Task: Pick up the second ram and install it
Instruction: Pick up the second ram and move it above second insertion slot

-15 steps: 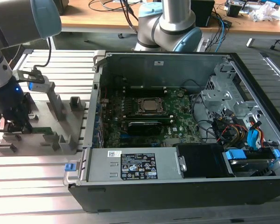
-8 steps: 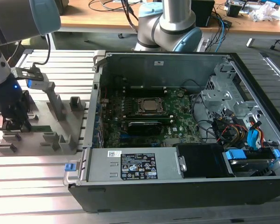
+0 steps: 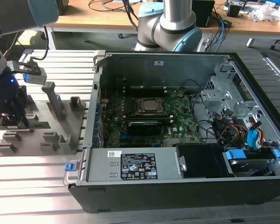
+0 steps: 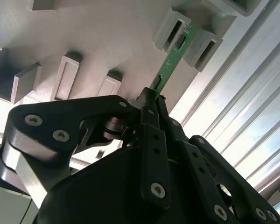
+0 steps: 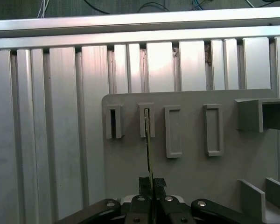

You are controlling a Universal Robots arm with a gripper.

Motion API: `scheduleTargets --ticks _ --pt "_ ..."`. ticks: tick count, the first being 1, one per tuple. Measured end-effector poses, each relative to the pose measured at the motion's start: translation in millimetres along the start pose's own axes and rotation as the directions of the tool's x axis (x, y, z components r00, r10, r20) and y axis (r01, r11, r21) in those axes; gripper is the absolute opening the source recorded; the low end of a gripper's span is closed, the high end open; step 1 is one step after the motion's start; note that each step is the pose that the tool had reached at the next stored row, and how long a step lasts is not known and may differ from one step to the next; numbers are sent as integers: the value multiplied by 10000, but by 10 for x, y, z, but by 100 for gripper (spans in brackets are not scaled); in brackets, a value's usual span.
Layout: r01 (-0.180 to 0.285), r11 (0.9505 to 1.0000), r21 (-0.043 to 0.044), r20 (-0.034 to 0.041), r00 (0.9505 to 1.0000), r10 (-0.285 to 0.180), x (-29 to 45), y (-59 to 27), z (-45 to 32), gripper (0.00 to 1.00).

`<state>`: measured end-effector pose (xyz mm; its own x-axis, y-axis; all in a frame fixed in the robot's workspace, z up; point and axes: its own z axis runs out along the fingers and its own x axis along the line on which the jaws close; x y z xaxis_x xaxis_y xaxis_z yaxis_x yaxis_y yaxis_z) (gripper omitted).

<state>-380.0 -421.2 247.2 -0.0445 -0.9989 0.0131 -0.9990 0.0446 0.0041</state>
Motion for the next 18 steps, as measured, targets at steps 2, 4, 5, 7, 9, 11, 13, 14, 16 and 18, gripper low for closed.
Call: scheduleTargets --ticks 2,4,5,7,9,11,13,14,16,18 --pt "0 10000 0 -1 10000 0 1 0 -37 14" --pt "0 10000 0 0 10000 0 1 0 -76 14" --pt "0 10000 1 0 10000 0 2 0 -108 14" --pt "0 10000 0 0 10000 0 2 1 -155 14" --pt "0 10000 0 0 10000 0 3 1 -206 14" --pt "0 10000 1 0 10000 0 3 1 -248 14" --pt "0 10000 1 0 10000 0 4 1 -307 14" --pt "0 10000 0 -1 10000 0 4 1 -327 14" --pt "1 10000 1 0 10000 -1 5 0 -355 14" --pt "0 10000 0 0 10000 0 6 1 -417 14"
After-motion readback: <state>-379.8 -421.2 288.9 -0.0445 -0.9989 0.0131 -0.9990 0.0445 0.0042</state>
